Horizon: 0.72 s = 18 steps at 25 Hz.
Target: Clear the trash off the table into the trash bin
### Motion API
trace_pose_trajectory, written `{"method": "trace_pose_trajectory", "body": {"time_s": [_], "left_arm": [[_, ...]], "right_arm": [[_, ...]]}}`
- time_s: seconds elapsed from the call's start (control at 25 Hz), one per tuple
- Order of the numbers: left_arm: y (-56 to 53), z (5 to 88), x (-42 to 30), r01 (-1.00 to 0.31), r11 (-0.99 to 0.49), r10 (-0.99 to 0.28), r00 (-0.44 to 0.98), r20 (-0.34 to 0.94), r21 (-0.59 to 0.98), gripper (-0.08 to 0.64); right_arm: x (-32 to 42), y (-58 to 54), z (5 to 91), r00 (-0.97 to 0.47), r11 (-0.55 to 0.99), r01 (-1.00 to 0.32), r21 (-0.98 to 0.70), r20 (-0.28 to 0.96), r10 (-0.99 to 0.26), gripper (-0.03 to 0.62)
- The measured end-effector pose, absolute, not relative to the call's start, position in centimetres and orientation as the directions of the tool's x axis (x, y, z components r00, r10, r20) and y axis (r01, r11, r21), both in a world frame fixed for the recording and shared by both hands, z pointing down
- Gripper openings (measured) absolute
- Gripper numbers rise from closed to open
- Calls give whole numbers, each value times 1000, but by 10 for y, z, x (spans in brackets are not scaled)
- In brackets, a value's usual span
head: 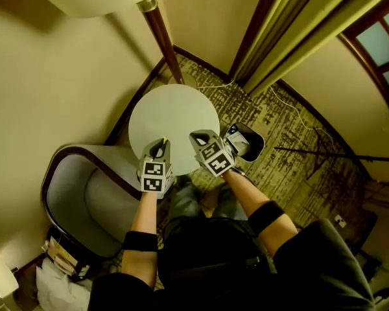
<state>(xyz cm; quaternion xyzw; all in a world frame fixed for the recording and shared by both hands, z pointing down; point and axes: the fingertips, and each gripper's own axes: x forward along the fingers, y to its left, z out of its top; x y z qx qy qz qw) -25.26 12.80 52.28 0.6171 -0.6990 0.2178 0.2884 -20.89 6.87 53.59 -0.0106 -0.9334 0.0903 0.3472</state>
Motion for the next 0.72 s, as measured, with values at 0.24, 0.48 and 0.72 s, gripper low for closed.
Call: {"method": "trace_pose_trajectory", "body": {"time_s": [0.24,0.48,0.72], "left_arm": [[73,515,-193,-999,-1,-744,25,668,36,25],[-3,518,-97,-962,-267,-711,230,664,46,25],[-52,515,11,-870,-487,-634,415,653,80,25]], "right_arm": [[-139,10,531,-759,967,-196,-166,650,-42,0],[-22,-60,534,-690,867,-477,-144,673,-267,0],[104,-100,534,-571,715,-690,-110,689,-446,0]]}}
